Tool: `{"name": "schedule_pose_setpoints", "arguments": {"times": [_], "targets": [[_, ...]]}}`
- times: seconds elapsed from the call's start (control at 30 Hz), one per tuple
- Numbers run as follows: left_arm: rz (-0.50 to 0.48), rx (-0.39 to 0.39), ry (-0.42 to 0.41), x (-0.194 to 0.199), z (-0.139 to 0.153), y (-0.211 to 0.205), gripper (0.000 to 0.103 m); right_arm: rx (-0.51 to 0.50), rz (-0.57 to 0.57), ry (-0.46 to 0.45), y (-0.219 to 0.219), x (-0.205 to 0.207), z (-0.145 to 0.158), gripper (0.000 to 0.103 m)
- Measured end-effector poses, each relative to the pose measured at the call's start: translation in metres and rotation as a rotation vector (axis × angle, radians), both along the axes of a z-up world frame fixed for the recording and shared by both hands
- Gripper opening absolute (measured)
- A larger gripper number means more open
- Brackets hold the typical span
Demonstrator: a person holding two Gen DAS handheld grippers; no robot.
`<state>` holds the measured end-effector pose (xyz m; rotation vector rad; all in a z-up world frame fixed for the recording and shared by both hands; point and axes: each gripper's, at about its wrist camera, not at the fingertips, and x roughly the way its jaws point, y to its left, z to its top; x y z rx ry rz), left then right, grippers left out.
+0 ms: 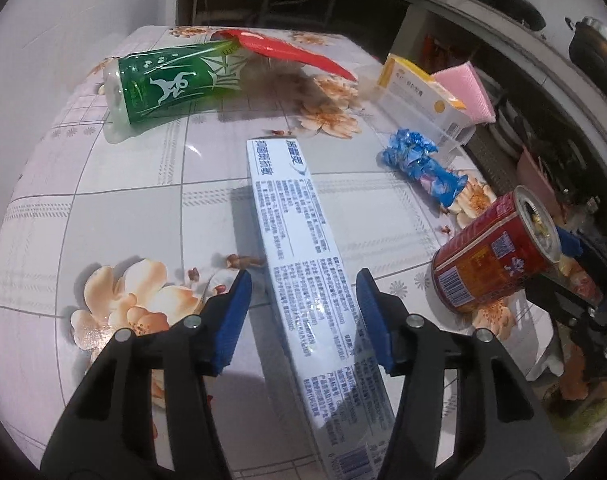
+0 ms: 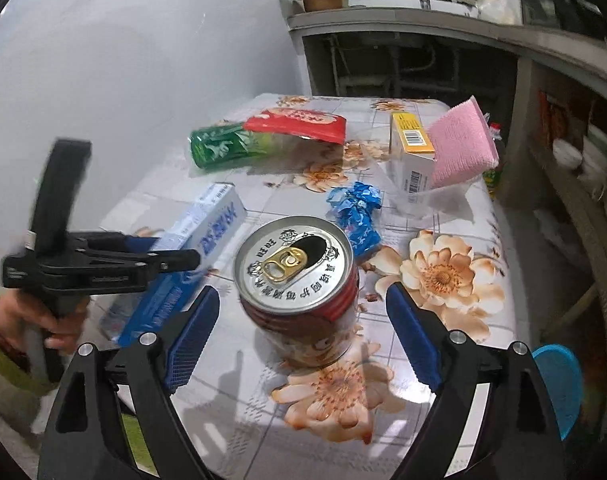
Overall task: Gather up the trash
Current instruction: 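Close the left tool on the blue-white toothpaste box while the right tool holds the can, then carry the box and can to the blue wastebasket and open both tools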
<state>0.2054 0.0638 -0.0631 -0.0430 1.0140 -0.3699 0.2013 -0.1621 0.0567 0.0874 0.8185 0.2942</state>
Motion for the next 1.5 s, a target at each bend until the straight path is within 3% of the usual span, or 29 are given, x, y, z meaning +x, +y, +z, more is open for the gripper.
{"name": "schedule_pose_setpoints", "arguments": {"times": [0.2,0.33,0.73,0.9,1.03,1.17,1.23,1.37,1.5], "targets": [[0.007,0.035,0.014,0.000,-0.005,-0.007,0.043,-0.022,-0.020,0.026,0.006,0.012,-0.008,0.082],[0.020,0.039,0.011,0.000,-0.005,-0.005,0.031,-0.005,-0.014,0.032,0.006,0.013,-0.008,0.066],[0.062,-0.006,-0.034,-0.022,0.014,0.012,0.030,0.049,-0.036,0.006,-0.008,-0.006,0.004,0.065],[-0.007,-0.075,-0.071,-0.033,0.039,-0.009,0.030,0.131,-0.106,-0.041,-0.042,-0.032,0.023,0.065],[-0.140,-0.134,-0.098,-0.034,0.064,-0.057,0.030,0.142,-0.258,-0.107,-0.093,-0.063,0.043,0.065],[-0.320,-0.179,-0.108,-0.027,0.082,-0.138,0.030,0.132,-0.464,-0.136,-0.154,-0.096,0.049,0.065],[-0.393,-0.222,-0.061,-0.020,0.081,-0.176,0.030,0.146,-0.570,-0.124,-0.189,-0.113,0.044,0.065],[-0.513,-0.275,0.119,0.000,0.061,-0.272,0.030,0.195,-0.766,-0.062,-0.259,-0.144,0.013,0.065],[-0.576,-0.201,0.248,0.007,0.026,-0.355,0.030,0.218,-0.894,0.053,-0.310,-0.154,-0.038,0.065]]}}
